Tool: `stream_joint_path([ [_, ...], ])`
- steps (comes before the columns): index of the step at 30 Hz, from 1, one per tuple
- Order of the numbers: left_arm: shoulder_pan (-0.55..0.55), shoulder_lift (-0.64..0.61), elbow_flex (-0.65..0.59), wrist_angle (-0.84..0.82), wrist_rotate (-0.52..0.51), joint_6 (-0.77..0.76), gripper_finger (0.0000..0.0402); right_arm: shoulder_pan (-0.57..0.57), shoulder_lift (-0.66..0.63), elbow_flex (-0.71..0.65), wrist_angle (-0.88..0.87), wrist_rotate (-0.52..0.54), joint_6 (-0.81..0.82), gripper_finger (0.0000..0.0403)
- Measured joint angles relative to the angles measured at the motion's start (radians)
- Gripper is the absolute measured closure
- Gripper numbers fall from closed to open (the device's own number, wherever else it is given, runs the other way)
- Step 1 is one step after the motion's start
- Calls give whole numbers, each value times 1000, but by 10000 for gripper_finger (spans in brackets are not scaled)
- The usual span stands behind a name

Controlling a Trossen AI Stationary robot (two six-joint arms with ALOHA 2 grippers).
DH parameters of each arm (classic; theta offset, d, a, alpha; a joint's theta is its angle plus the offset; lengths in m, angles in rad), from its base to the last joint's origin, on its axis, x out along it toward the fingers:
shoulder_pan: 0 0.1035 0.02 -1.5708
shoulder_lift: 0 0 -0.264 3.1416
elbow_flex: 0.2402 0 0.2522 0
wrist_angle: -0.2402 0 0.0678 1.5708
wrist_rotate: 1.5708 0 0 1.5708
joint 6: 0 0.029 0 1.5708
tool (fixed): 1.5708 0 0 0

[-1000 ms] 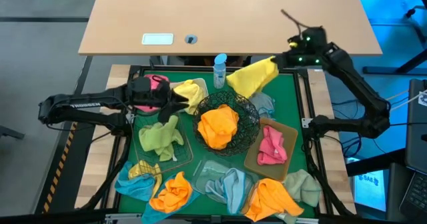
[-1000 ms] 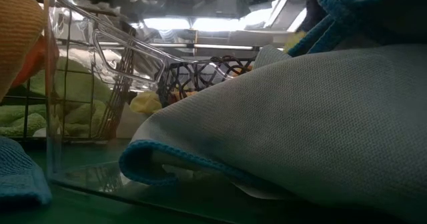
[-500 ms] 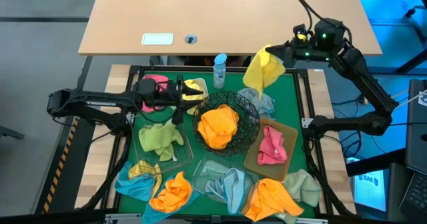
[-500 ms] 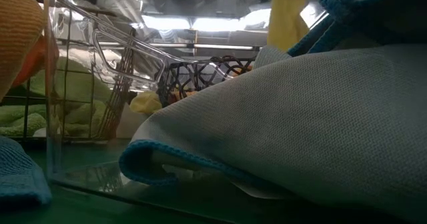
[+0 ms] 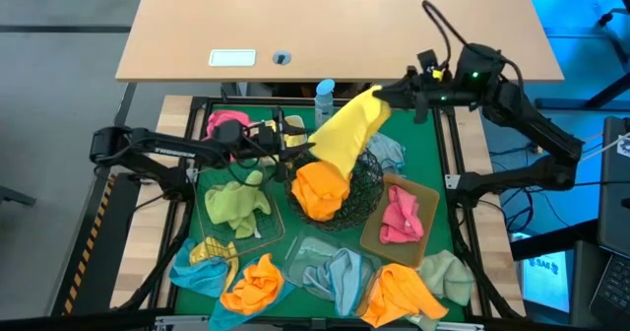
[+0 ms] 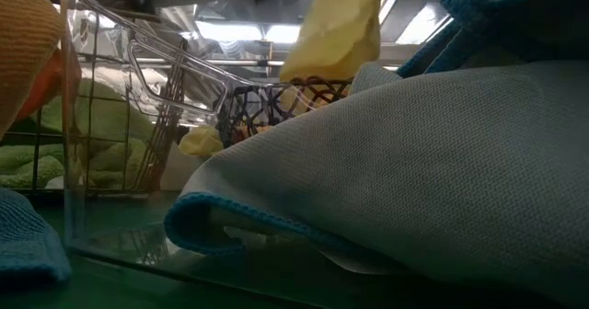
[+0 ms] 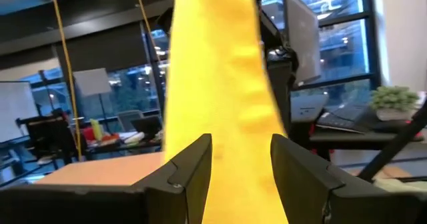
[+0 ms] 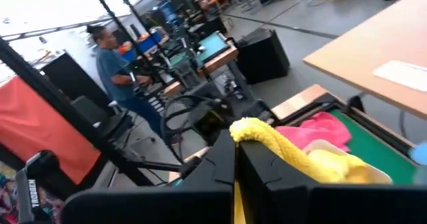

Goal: Sort microfiber towel by color & place in baskets
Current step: Put the yellow towel into the white bin

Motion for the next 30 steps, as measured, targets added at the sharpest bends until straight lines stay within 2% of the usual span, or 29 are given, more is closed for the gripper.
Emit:
stream_joint_path([
  [5, 0, 46, 0, 55, -37, 1, 254, 86, 47, 0, 63, 3, 0, 402],
  [17, -4, 65, 0, 71, -25, -2, 254, 225, 219, 0, 285, 5, 0, 402],
  [23, -4, 65, 0, 71, 95, -3, 254, 243, 286, 0, 361, -26, 3, 402],
  [30, -4, 65, 0, 68, 241, -9, 254, 239, 317, -1, 359, -84, 29, 402],
])
